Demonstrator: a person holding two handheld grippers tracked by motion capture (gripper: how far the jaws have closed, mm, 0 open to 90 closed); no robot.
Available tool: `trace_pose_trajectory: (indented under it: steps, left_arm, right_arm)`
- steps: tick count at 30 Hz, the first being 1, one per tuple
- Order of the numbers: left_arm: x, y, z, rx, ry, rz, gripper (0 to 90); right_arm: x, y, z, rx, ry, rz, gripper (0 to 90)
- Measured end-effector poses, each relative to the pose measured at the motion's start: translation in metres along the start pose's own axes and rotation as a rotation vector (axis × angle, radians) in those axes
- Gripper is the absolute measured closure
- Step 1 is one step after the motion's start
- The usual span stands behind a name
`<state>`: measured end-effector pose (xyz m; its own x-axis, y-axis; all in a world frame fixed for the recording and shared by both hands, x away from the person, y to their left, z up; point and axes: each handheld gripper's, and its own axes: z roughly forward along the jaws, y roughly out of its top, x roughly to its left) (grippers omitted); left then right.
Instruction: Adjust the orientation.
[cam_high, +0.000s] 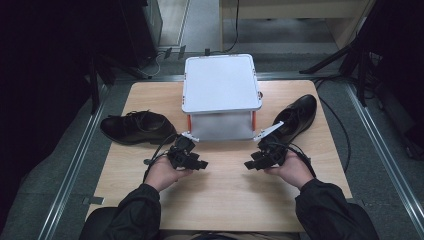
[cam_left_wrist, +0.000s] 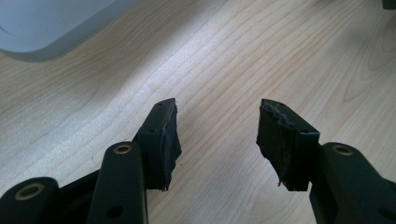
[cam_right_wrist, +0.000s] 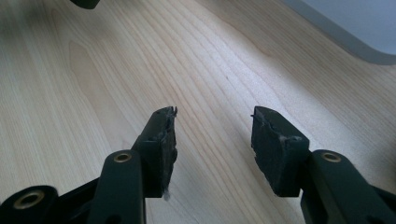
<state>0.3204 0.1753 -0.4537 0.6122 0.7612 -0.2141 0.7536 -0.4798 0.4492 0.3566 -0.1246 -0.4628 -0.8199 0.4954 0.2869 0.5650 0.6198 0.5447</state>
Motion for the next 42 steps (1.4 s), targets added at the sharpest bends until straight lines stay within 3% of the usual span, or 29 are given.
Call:
trace_pose_trajectory:
  steps: [9, 13, 15, 18, 22, 28, 31, 37, 42]
  left_arm:
    - [0.002, -0.005, -0.008, 0.006, 0.005, -0.015, 50.1]
    - [0.005, -0.006, -0.015, 0.031, 0.018, -0.042, 51.8]
    - [0.009, -0.004, -0.03, 0.032, 0.022, -0.073, 52.0]
    - [0.017, 0.001, -0.047, 0.03, 0.048, -0.104, 52.8]
    - [0.028, 0.005, -0.067, 0.07, 0.092, -0.136, 53.8]
    - [0.038, 0.011, -0.098, 0.075, 0.104, -0.159, 53.3]
    - [0.048, 0.017, -0.107, 0.086, 0.135, -0.167, 53.5]
    - [0.064, 0.026, -0.118, 0.092, 0.156, -0.203, 54.5]
    - [0.082, 0.037, -0.126, 0.126, 0.186, -0.241, 57.2]
  right_arm:
    - [0.001, 0.003, -0.001, -0.004, 0.001, -0.005, 50.2]
    - [0.001, 0.004, 0.0, 0.005, 0.0, -0.007, 50.2]
    - [0.002, 0.004, 0.0, 0.006, 0.001, -0.006, 50.2]
    - [0.002, 0.003, -0.001, 0.008, 0.003, -0.011, 50.2]
    - [0.001, 0.002, -0.003, 0.007, 0.0, -0.008, 50.2]
    - [0.0, 0.0, -0.004, 0.017, -0.003, -0.007, 50.2]
    - [0.001, 0.0, -0.004, 0.019, -0.005, -0.005, 50.2]
    - [0.002, 0.0, -0.002, 0.036, -0.016, -0.018, 50.2]
    - [0.002, 0.0, -0.002, 0.031, -0.015, -0.017, 50.4]
